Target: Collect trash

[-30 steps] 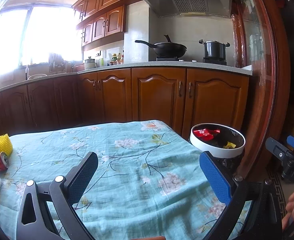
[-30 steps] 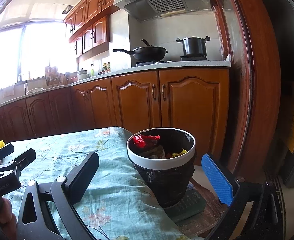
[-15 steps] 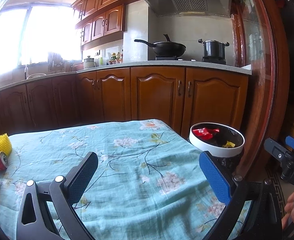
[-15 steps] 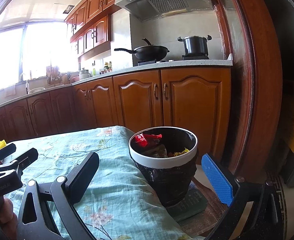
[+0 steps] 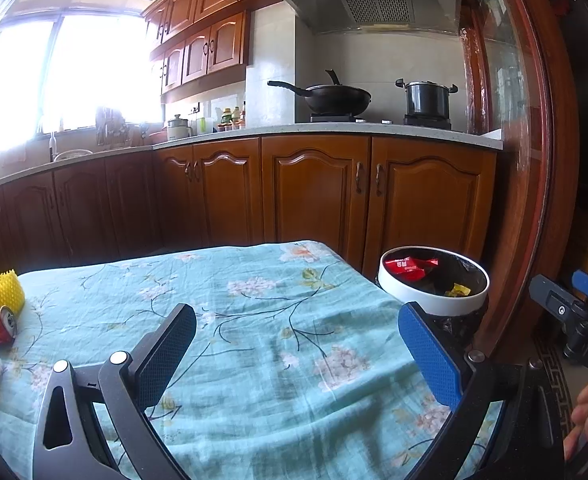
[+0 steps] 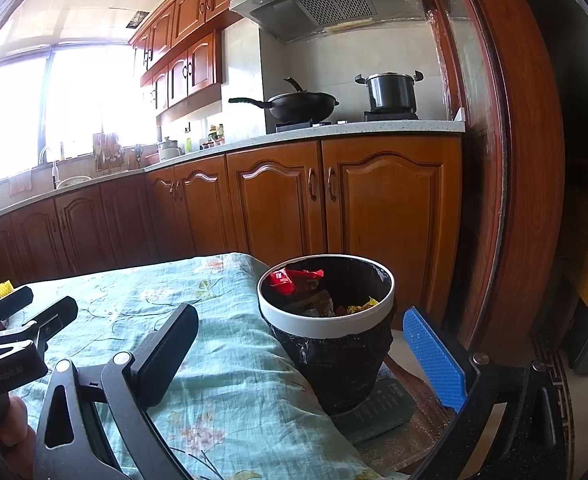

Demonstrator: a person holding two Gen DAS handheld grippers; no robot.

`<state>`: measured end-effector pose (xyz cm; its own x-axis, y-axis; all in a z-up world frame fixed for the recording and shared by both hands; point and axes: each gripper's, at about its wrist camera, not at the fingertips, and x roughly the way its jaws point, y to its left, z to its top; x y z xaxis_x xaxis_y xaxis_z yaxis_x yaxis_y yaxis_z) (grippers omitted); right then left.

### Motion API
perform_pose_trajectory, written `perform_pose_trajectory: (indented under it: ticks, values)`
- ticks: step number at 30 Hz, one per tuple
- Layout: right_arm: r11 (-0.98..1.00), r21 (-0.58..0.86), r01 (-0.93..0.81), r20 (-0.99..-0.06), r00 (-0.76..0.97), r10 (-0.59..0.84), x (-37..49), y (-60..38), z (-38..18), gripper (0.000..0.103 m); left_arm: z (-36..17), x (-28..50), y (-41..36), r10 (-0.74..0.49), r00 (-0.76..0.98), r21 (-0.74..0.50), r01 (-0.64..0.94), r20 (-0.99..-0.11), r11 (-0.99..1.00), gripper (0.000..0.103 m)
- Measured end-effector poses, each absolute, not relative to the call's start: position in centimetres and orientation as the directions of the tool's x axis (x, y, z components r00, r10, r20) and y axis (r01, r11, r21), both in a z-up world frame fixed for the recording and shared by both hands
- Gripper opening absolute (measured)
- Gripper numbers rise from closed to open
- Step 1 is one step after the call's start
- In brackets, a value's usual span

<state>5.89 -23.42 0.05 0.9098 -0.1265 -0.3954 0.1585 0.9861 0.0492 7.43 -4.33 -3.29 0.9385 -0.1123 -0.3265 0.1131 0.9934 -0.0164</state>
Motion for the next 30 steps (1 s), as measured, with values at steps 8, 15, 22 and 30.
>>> perform_pose_trajectory:
  ticks: [8, 15, 22, 30]
  values:
    - [0.986, 0.050, 0.157, -0.392, 0.911, -0.126, 5.99, -23.53, 0.04, 0.103, -3.23, 7.63, -4.26, -0.120, 0.937, -0.012, 0.123, -0.327, 0.992, 0.102]
    - [0.987, 0.052, 0.155, -0.394, 0.911, -0.122, 5.98, -23.50, 0.04, 0.103, -3.31, 7.83, -4.20, -0.125, 0.935, -0.011, 0.129, -0.333, 0.992, 0.102]
    - [0.987, 0.058, 0.150, -0.396, 0.911, -0.116, 6.02, -23.55, 0.04, 0.103, -3.42, 8.08, -4.18, -0.131, 0.933, -0.009, 0.135, -0.335, 0.991, 0.102]
    - [0.988, 0.065, 0.143, -0.390, 0.915, -0.106, 5.95, -23.40, 0.21, 0.103, -3.46, 8.20, -4.07, -0.136, 0.931, -0.015, 0.139, -0.338, 0.990, 0.102]
